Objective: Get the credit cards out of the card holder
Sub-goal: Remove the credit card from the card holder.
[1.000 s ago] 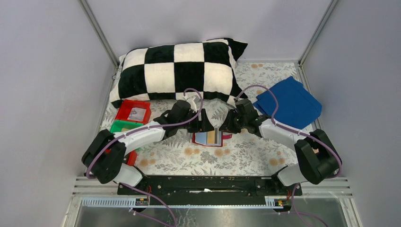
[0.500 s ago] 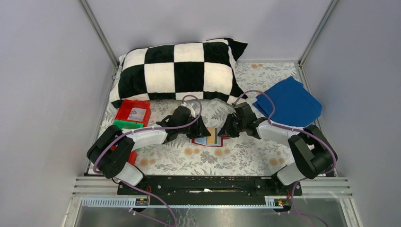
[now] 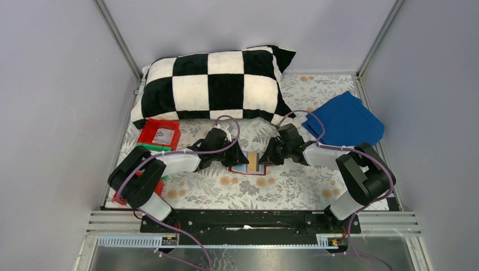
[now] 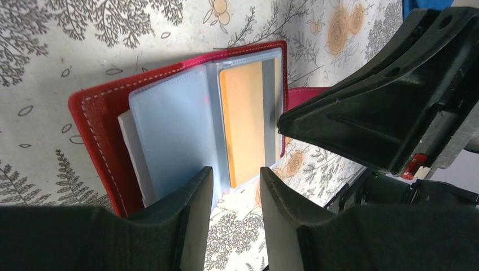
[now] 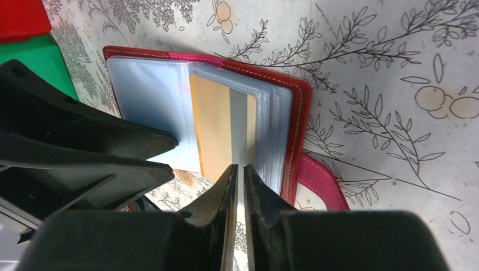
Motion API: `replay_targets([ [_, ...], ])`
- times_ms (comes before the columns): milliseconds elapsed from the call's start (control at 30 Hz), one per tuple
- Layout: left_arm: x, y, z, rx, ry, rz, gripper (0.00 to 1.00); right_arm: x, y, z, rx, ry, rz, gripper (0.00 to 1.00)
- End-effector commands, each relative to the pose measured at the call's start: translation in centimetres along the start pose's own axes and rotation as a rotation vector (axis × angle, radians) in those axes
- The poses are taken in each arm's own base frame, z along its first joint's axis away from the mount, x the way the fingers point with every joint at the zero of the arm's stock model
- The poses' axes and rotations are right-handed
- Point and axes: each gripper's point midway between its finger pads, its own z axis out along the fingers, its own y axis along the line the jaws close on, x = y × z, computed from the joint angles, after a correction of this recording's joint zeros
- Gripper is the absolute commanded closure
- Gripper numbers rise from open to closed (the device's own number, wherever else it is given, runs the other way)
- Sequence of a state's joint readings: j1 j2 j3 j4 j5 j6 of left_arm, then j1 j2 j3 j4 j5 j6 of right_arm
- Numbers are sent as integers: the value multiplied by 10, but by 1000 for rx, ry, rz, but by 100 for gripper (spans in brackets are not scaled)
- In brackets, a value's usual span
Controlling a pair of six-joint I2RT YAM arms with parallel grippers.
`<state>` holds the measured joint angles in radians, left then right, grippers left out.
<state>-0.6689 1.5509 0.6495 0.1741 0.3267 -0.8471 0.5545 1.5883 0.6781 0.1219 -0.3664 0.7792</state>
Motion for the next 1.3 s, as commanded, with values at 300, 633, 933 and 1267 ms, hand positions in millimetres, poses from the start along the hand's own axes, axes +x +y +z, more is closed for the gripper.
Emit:
replay_targets([
  [300,1,-7,0,70,-7,-2,60,2,-1,1,-21,-11,5,82],
  [633,-18,-16,-1,66,-62,11,58,0,-8,-3,14,-49,-2,80],
  [933,-19,-5,9,24,-39,14,54,3,-7,4,-5,-11,-6,80],
  [1267,-13,6,9,52,2,5,54,1,-15,3,27,-46,13,81],
])
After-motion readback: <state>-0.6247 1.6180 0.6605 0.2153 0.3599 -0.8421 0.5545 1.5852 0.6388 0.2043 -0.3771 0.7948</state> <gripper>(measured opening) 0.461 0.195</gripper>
